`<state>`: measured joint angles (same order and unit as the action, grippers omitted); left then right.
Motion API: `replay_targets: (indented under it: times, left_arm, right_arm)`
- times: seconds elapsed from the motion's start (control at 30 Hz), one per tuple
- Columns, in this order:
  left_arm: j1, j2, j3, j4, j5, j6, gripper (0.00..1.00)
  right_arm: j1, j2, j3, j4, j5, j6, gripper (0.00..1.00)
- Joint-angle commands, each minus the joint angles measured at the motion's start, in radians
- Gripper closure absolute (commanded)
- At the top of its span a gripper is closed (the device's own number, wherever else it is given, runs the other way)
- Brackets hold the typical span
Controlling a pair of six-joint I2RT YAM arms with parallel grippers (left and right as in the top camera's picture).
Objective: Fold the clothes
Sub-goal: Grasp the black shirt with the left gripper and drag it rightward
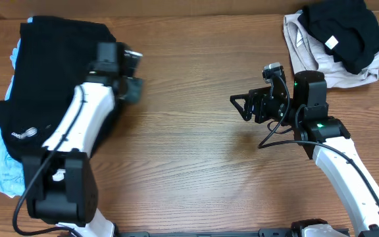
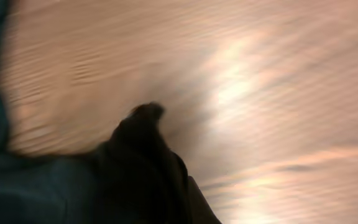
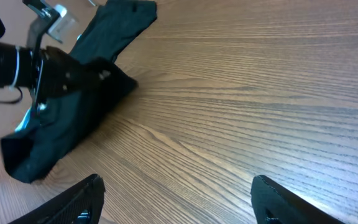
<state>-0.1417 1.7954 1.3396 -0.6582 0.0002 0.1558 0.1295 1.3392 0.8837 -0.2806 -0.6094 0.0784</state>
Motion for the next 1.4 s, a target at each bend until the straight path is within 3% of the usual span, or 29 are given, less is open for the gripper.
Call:
replay_targets:
  times: [0.0, 0.43, 0.93, 1.13, 1.37]
  left_arm:
    - [-0.069, -0.025, 0.027, -0.011, 0.122, -0.023, 0.96]
    - [-0.180, -0.025, 0.209, -0.024, 0.390, -0.086, 0.96]
    - [-0.176, -0.025, 0.835, -0.340, 0.424, -0.085, 0.96]
    - [-0.209, -0.025, 1.030, -0.326, 0.517, -0.090, 0.96]
    - [-0.261, 0.008, 1.050, -0.267, 0.552, -0.134, 0.96]
  right_arm:
    - [-0.023, -0.004, 0.021, 0.006, 0.005, 0.032, 0.21]
    - [-0.220, -0.068, 0.021, -0.061, -0.024, 0.084, 0.22]
    - [-0.282, -0.088, 0.021, -0.116, -0.070, 0.083, 0.23]
    - [-0.282, -0.088, 0.021, -0.127, -0.074, 0.083, 0.24]
    - [-0.295, -0.109, 0.022, -0.127, -0.074, 0.102, 0.25]
